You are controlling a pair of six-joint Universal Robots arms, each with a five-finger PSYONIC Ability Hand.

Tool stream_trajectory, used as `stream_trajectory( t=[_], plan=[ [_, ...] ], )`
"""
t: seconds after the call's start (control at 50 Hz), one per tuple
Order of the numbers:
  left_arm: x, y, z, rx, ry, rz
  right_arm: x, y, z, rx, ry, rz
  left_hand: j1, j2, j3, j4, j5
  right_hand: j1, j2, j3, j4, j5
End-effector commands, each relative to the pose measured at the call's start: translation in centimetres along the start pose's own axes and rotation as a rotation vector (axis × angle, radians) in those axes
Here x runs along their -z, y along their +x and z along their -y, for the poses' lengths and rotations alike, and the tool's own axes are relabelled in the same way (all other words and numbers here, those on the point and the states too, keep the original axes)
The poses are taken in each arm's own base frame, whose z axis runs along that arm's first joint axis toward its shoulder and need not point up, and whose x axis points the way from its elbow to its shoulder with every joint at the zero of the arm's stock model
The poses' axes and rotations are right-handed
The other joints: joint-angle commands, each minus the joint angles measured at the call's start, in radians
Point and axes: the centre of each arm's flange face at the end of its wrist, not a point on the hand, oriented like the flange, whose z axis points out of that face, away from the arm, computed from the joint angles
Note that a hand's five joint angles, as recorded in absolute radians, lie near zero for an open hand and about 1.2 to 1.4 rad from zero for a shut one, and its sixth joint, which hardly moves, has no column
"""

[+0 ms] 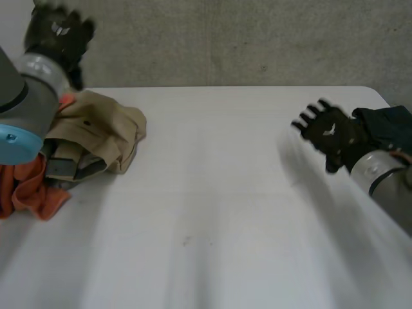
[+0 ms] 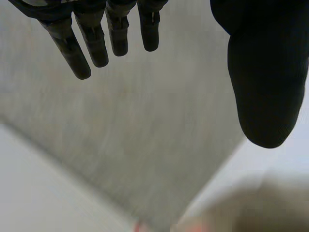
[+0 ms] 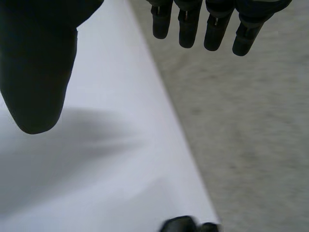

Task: Fold the laundry.

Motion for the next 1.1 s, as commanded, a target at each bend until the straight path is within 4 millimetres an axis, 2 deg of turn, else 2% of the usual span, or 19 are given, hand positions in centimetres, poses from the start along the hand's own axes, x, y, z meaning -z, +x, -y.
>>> stream_trajectory(
  t=[0.02,0.08,0.18,0.28,0.34,0.42,0.44,0.5,0.52,0.58,0.62,0.68,0.74,0.84,0.96,0.98,1.04,1.06,1.1],
  plan=[
    [-5.0,0.6,-12.6,-0.208,-0.151,-0.005,1.1,-1.8,-1.1,-0.012,-0.098,0.041,-0.021,-0.02,-0.031,-0.02,-0.011,-0.044,-0.028,-0.028,-0.027,-0.044],
    [-5.7,2.6,-15.6,-0.181,-0.111,-0.114,1.2,-2.0,-1.4,-0.018,-0.109,0.047,-0.033,-0.032,-0.042,-0.031,-0.023,-0.044,-0.028,-0.028,-0.027,-0.044],
    [-6.3,4.6,-17.2,-0.134,-0.041,-0.231,1.6,-2.6,-1.8,-0.036,-0.125,0.062,0.075,0.076,0.066,0.077,0.085,-0.044,-0.028,-0.028,-0.027,-0.044],
    [-7.1,3.8,-17.2,-0.083,-0.02,-0.189,1.9,-2.9,-2.1,-0.041,-0.134,0.071,1.15,1.151,1.141,1.152,1.16,-0.044,-0.028,-0.028,-0.027,-0.044],
    [-7.3,3.7,-16.5,-0.081,0.014,-0.154,1.9,-3.1,-2.1,-0.041,-0.136,0.073,1.153,1.154,1.143,1.154,1.163,-0.044,-0.028,-0.028,-0.027,-0.044],
    [-7.6,1.1,-12.4,-0.083,0.12,-0.023,1.8,-2.8,-2.0,-0.039,-0.133,0.064,1.153,1.154,1.143,1.154,1.163,-0.044,-0.028,-0.028,-0.027,-0.044],
    [-7.6,0.0,-10.1,-0.072,0.184,0.032,1.8,-2.8,-2.0,-0.037,-0.132,0.061,1.153,1.154,1.143,1.154,1.163,-0.044,-0.028,-0.028,-0.027,-0.044],
    [-7.5,-1.6,-6.5,-0.041,0.297,0.097,1.8,-2.7,-2.0,-0.036,-0.132,0.058,1.153,1.154,1.143,1.154,1.163,-0.044,-0.028,-0.028,-0.027,-0.044],
    [-7.3,-2.5,-4.1,-0.008,0.365,0.124,1.8,-2.6,-1.9,-0.036,-0.13,0.056,1.153,1.154,1.143,1.154,1.163,-0.044,-0.028,-0.028,-0.027,-0.044],
    [-6.7,-4.3,-0.8,0.053,0.452,0.164,1.8,-2.6,-1.9,-0.039,-0.132,0.056,1.153,1.154,1.143,1.154,1.163,-0.044,-0.028,-0.028,-0.027,-0.044],
    [-5.7,-6.1,2.6,0.127,0.533,0.185,1.8,-2.5,-1.9,-0.036,-0.136,0.048,1.153,1.154,1.143,1.154,1.163,-0.044,-0.028,-0.028,-0.027,-0.044],
    [-3.8,-6.8,7.1,0.262,0.64,0.16,1.9,-2.1,-1.7,-0.031,-0.138,0.029,1.153,1.154,1.143,1.154,1.163,-0.044,-0.028,-0.028,-0.027,-0.044],
    [-2.2,-6.2,10.0,0.384,0.709,0.102,1.8,-1.6,-1.6,-0.031,-0.139,0.008,1.153,1.154,1.143,1.154,1.163,-0.044,-0.028,-0.028,-0.027,-0.044],
    [0.6,-3.3,13.6,0.618,0.768,-0.068,1.6,-0.3,-1.5,-0.072,-0.142,-0.063,1.153,1.154,1.143,1.154,1.163,-0.044,-0.028,-0.028,-0.027,-0.044],
    [2.1,2.5,12.8,0.695,0.672,-0.216,1.9,1.1,-0.9,-0.161,-0.127,-0.122,1.153,1.154,1.143,1.154,1.163,-0.044,-0.028,-0.028,-0.027,-0.044],
    [2.5,5.9,11.7,0.711,0.614,-0.289,2.0,1.7,-0.8,-0.182,-0.12,-0.141,1.153,1.154,1.143,1.154,1.163,-0.044,-0.028,-0.028,-0.027,-0.044],
    [3.6,11.7,9.8,0.725,0.523,-0.41,2.2,3.0,-0.8,-0.22,-0.118,-0.186,1.153,1.154,1.143,1.154,1.163,-0.044,-0.028,-0.028,-0.027,-0.044],
    [4.7,15.2,8.7,0.723,0.47,-0.477,2.4,3.8,-0.9,-0.247,-0.117,-0.213,1.153,1.154,1.143,1.154,1.163,-0.044,-0.028,-0.028,-0.027,-0.044],
    [5.6,17.8,7.5,0.717,0.422,-0.527,2.6,4.5,-1.0,-0.275,-0.113,-0.236,1.153,1.154,1.143,1.154,1.163,-0.044,-0.028,-0.028,-0.027,-0.044]
  ],
)
